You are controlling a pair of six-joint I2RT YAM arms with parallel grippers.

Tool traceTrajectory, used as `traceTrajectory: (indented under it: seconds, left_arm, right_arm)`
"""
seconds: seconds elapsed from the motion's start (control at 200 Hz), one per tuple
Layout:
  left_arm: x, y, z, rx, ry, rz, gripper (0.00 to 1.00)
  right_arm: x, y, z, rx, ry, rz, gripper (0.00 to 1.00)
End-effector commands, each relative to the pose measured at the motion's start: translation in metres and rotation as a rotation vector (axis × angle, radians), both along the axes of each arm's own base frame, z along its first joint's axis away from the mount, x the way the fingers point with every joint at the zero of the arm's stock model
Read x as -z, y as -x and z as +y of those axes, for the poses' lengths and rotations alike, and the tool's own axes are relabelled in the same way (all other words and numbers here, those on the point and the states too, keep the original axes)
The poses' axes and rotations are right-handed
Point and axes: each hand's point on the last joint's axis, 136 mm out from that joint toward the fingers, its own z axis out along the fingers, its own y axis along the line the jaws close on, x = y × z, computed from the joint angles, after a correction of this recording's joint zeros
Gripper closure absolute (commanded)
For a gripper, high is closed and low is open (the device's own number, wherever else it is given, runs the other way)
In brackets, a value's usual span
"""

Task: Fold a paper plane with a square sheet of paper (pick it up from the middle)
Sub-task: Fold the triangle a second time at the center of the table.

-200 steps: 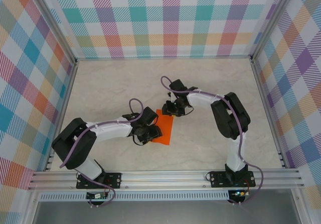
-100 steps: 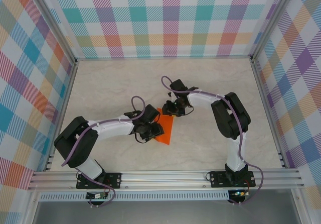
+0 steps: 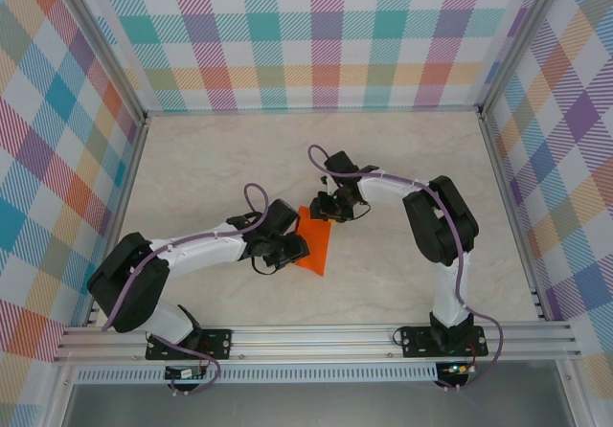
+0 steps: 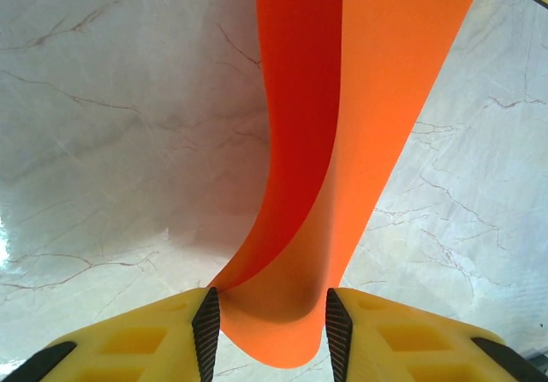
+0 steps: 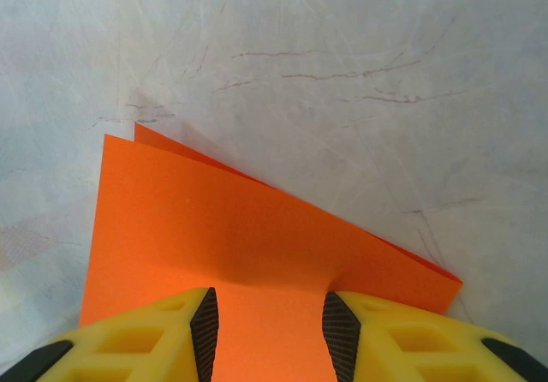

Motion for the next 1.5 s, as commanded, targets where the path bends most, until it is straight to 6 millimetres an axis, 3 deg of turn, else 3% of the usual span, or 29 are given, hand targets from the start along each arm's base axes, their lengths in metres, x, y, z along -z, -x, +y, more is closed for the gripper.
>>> traceTrajectory:
  seconds: [0.0,0.16,0.305,0.49,0.68,1.28,1.495]
  left_arm:
    - [0.0,0.006,-0.005,0.035,0.008,0.006,0.61]
    - [-0.004,0.004,-0.007,0.05,0.011,-0.006,0.64]
    - [-0.008,0.004,-0.005,0.059,0.003,-0.015,0.74]
    - [-0.008,0.007,-0.002,0.062,-0.014,-0.009,0.75]
    - [-0.008,0.01,0.006,0.07,-0.057,-0.001,0.73]
    - [-0.01,0.004,-0.007,0.098,-0.021,-0.017,0.67]
    - [-0.014,-0.016,-0.02,0.13,0.052,-0.115,0.57]
  right_arm:
    - [0.053,0.023,-0.031,0.029,0.15,0.113,0.58]
    - [0.054,0.024,-0.032,0.029,0.153,0.118,0.58]
    - [0.053,0.024,-0.032,0.03,0.151,0.116,0.58]
    - [0.053,0.024,-0.032,0.03,0.151,0.117,0.58]
    - [0.053,0.024,-0.032,0.028,0.15,0.118,0.58]
    - [0.053,0.024,-0.03,0.025,0.145,0.121,0.58]
    - [0.054,0.025,-0.03,0.024,0.145,0.123,0.58]
